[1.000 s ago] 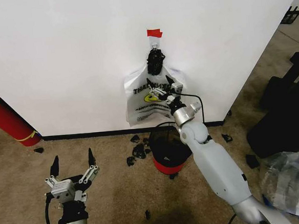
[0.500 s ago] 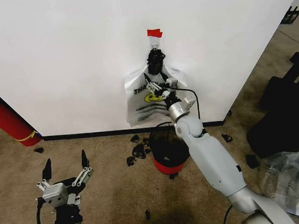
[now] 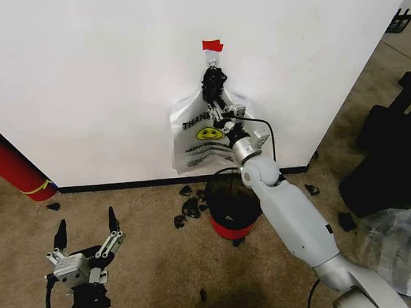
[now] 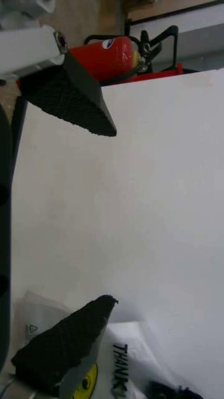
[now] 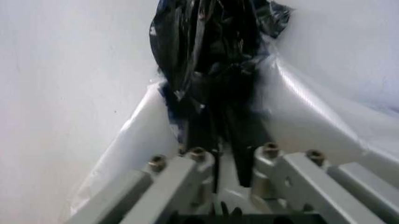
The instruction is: Pick up the garbage bag from the wall and place it over the trash bin.
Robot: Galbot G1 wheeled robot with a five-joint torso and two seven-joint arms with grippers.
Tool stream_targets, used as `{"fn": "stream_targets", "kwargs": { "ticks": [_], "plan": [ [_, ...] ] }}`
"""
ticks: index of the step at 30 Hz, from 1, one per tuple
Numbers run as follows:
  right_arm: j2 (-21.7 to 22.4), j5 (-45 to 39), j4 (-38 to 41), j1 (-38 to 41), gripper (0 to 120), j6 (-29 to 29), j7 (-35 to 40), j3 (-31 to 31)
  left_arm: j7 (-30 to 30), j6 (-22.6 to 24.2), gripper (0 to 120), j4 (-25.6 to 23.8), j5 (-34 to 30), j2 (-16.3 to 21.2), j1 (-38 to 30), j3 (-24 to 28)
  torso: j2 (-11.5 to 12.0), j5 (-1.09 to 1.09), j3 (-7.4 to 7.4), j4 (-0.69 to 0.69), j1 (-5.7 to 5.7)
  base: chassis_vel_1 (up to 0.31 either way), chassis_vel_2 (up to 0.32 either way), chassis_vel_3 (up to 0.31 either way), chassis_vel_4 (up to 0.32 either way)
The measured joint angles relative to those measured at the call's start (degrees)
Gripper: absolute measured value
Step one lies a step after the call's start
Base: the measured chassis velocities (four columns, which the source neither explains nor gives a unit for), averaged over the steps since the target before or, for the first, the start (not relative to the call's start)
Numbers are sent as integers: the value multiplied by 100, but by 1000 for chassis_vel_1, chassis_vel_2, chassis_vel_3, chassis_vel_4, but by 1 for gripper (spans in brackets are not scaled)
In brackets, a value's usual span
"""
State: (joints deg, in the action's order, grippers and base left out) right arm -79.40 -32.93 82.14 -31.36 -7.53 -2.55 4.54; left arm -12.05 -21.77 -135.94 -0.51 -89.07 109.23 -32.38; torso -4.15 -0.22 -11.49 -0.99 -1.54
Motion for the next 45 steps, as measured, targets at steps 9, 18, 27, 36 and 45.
{"fn": "stream_targets", "kwargs": {
  "ticks": [9,18,27,36,45],
  "plan": [
    [163,-107,162,-25,0,31,47,-37,-1,-23,100,-19,-193,77,60,-191,0,0,0,1,0,0,0,0,0],
    [342,-151,706,-578,0,42,108,94,-1,-33,100,-31,-92,-31,59,-22,0,0,0,0,0,0,0,0,0],
    [622,-52,1518,-1629,0,26,120,312,-1,-35,100,5,-85,3,23,28,0,1,0,-1,0,0,0,0,0],
    [805,181,2257,-2536,0,8,8,556,3,-27,100,29,-55,36,-6,155,0,0,1,0,0,0,0,0,0],
    [914,425,2910,-3348,0,-76,-137,875,7,-16,100,75,-91,138,-76,198,0,0,1,0,0,0,0,0,0]
  ]
}}
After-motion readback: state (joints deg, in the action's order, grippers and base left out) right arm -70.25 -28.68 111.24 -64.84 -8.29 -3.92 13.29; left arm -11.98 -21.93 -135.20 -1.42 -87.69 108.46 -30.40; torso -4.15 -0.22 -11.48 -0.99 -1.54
